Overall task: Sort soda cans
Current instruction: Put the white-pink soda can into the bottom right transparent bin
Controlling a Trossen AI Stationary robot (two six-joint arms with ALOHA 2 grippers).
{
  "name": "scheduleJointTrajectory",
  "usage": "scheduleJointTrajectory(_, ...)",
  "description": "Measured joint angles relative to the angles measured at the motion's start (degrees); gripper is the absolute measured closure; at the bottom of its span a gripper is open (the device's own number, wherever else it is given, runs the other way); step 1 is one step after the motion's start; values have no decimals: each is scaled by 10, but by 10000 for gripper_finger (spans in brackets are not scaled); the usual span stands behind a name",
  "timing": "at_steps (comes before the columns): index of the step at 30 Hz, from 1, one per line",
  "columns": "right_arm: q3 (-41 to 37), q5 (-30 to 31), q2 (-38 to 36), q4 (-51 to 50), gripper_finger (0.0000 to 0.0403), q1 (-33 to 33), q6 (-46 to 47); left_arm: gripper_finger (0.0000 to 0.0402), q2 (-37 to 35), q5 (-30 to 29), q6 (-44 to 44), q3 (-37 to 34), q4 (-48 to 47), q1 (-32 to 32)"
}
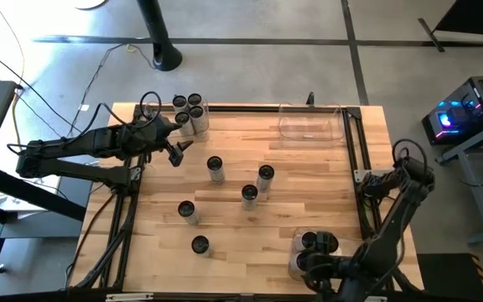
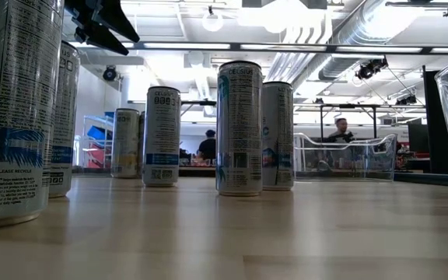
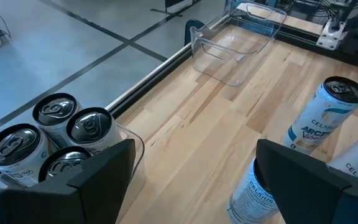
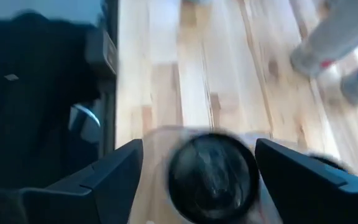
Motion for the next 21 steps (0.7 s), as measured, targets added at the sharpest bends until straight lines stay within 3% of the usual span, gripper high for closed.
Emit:
scheduleJointTrajectory(7,0,68,-48,33,98,14,-66,71,0,0,-1,0,0,0)
scheduleJointTrajectory(12,0,143,-77,36,98,1,-167,71,2,0,-1,0,1,0)
scheduleJointTrajectory(17,0,96,-95,41,98,-83,-313,71,21,-1,-11,0,5,0)
scheduleJointTrajectory(21,-20,-49,-95,146,98,-199,-468,71,49,-1,-5,0,4,0)
